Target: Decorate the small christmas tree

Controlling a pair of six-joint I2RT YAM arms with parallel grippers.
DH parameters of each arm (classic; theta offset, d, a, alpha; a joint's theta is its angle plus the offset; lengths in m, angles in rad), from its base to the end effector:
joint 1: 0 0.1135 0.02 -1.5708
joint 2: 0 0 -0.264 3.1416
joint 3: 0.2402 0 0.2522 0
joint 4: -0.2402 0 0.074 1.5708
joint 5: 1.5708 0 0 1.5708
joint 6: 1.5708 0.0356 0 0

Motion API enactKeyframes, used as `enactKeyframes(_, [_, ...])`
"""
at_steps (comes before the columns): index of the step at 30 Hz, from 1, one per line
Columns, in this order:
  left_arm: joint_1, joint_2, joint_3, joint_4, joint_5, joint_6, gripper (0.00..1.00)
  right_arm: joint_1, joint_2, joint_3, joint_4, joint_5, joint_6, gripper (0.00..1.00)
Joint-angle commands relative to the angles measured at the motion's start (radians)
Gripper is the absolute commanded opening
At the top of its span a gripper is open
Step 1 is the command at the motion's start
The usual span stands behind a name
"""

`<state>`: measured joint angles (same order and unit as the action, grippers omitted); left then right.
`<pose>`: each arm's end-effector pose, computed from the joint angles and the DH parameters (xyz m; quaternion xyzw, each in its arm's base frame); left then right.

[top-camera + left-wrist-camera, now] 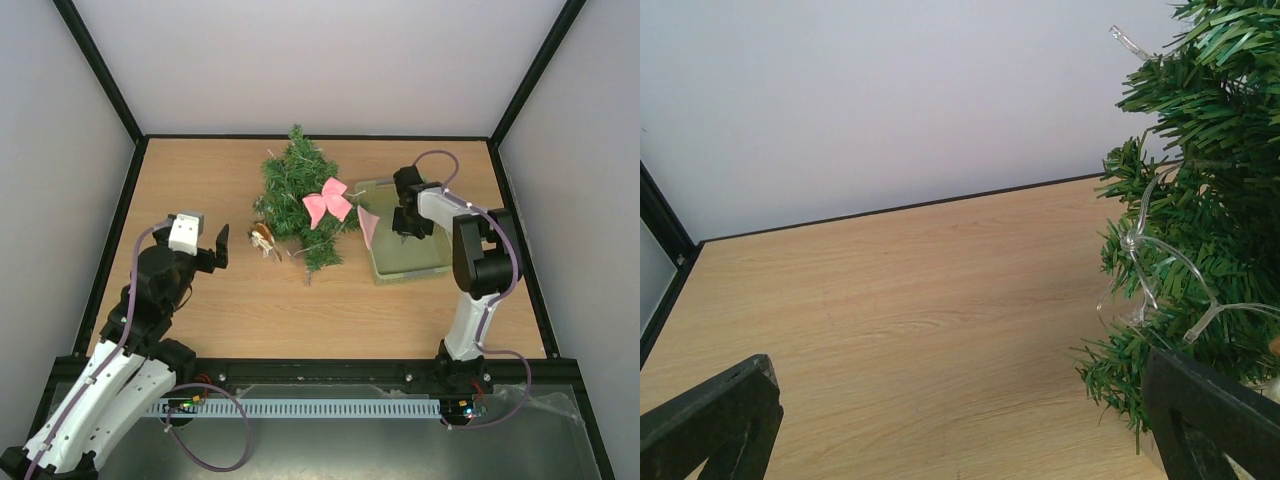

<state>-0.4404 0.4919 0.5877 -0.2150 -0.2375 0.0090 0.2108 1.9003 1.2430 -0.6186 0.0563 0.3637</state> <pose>0.1241 -0.0492 0.3084 0.0888 0.7415 -0.0545 0.6628 0.3601 0.0750 0.1563 0.0796 0.9856 0.0149 0.1487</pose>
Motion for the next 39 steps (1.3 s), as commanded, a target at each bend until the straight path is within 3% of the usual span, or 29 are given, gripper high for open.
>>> enactKeyframes(1, [-0.006, 0.005, -0.003, 0.011, -0.02, 0.004, 1.0, -0.008, -0.006, 0.058, -0.003, 0.086, -0.005, 0.21])
enactKeyframes(8, [-0.006, 0.002, -0.003, 0.015, -0.022, 0.005, 1.0, -0.008, -0.067, 0.045, 0.039, -0.001, 0.014, 0.22])
enactKeyframes(17, [-0.006, -0.013, -0.004, 0.013, -0.017, 0.004, 1.0, -0.029, 0.002, 0.072, 0.177, 0.026, 0.057, 0.16])
enactKeyframes(33, [-0.005, -0.019, -0.007, 0.017, -0.023, 0.005, 1.0, -0.048, 0.1, 0.084, 0.214, 0.004, 0.068, 0.2])
enactKeyframes(39, [-0.006, -0.015, -0.008, 0.018, -0.023, 0.006, 1.0, -0.053, 0.118, 0.079, 0.224, -0.004, 0.06, 0.16])
